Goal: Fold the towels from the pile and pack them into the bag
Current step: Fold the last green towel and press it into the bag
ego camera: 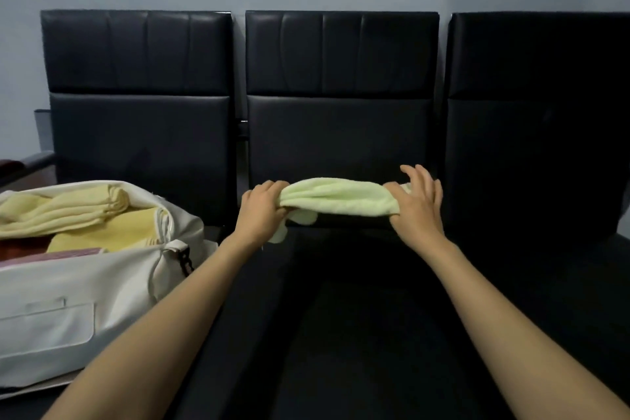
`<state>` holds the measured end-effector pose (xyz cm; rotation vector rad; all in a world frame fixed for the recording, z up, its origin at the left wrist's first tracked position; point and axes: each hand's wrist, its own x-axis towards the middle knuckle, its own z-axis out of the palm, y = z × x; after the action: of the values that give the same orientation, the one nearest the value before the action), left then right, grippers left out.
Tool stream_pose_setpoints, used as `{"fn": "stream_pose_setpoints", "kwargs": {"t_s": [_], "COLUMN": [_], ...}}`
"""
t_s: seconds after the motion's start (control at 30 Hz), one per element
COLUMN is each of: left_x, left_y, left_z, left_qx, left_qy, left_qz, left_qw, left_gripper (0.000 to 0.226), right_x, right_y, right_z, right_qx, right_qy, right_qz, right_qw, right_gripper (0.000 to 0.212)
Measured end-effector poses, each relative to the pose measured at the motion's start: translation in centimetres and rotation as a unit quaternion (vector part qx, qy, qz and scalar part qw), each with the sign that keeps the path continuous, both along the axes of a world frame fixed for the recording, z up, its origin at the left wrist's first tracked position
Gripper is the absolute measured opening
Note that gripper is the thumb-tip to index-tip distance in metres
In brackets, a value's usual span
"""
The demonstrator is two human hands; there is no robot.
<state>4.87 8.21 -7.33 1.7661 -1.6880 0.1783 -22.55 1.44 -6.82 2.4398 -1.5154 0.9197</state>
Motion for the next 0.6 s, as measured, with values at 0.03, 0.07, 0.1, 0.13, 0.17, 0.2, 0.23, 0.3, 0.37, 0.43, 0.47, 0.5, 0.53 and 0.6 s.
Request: {"fn": "stream_pose_setpoints", "kwargs": {"t_s": [0.03,0.07,0.1,0.13,0.17,0.2,0.23,0.3,0.37,0.43,0.47,0.5,0.53,0.6], "left_x": [0.0,0.0,0.0,-0.1,-0.1,-0.3,-0.5,-0.4,0.2,0.6,0.5,0.3,0.0,-0.9], "left_y": [0.5,0.9,1.5,2.0,2.4,2.6,2.8,2.7,2.3,1.4,1.0,0.4,-0.2,-1.0], "left_z": [-0.9,-1.8,-2.5,-2.9,-3.0,-2.7,-2.1,-0.7,0.5,1.0,1.1,1.1,1.1,1.8], "left_qx": [-0.004,0.009,0.037,0.07,0.095,0.11,0.12,0.153,0.208,0.268,0.282,0.274,0.243,0.142], "left_qy": [-0.01,-0.008,0.007,0.036,0.072,0.107,0.139,0.206,0.251,0.192,0.144,0.106,0.081,0.057], "left_qz": [-0.006,-0.015,-0.026,-0.039,-0.051,-0.059,-0.062,-0.064,-0.068,-0.055,-0.04,-0.023,-0.007,0.03], "left_qw": [1.0,1.0,0.999,0.996,0.992,0.986,0.981,0.964,0.943,0.942,0.948,0.956,0.967,0.988], "left_gripper": [0.033,0.032,0.032,0.031,0.03,0.028,0.026,0.025,0.026,0.031,0.031,0.03,0.025,0.017], "right_x": [-0.3,-0.6,-0.9,-1.3,-1.5,-1.6,-1.7,-1.7,-1.6,-1.4,-1.1,-0.6,-0.3,0.4], "right_y": [0.2,0.5,0.9,1.3,1.8,2.1,2.1,1.7,0.9,0.0,-0.5,-0.7,-1.1,-1.5], "right_z": [-0.7,-1.2,-1.6,-1.7,-1.6,-1.4,-1.2,-0.6,0.2,0.5,0.6,0.7,0.8,1.4], "right_qx": [0.025,0.062,0.107,0.164,0.223,0.265,0.286,0.302,0.335,0.347,0.322,0.272,0.208,0.091], "right_qy": [0.013,0.023,0.016,-0.012,-0.059,-0.112,-0.152,-0.172,-0.117,0.015,0.071,0.099,0.096,0.032], "right_qz": [0.009,0.022,0.041,0.061,0.081,0.098,0.105,0.104,0.107,0.089,0.064,0.028,-0.011,-0.065], "right_qw": [1.0,0.998,0.993,0.985,0.97,0.953,0.94,0.932,0.929,0.934,0.942,0.957,0.973,0.993], "right_gripper": [0.042,0.038,0.033,0.027,0.022,0.017,0.015,0.013,0.009,0.016,0.015,0.011,0.008,0.021]}}
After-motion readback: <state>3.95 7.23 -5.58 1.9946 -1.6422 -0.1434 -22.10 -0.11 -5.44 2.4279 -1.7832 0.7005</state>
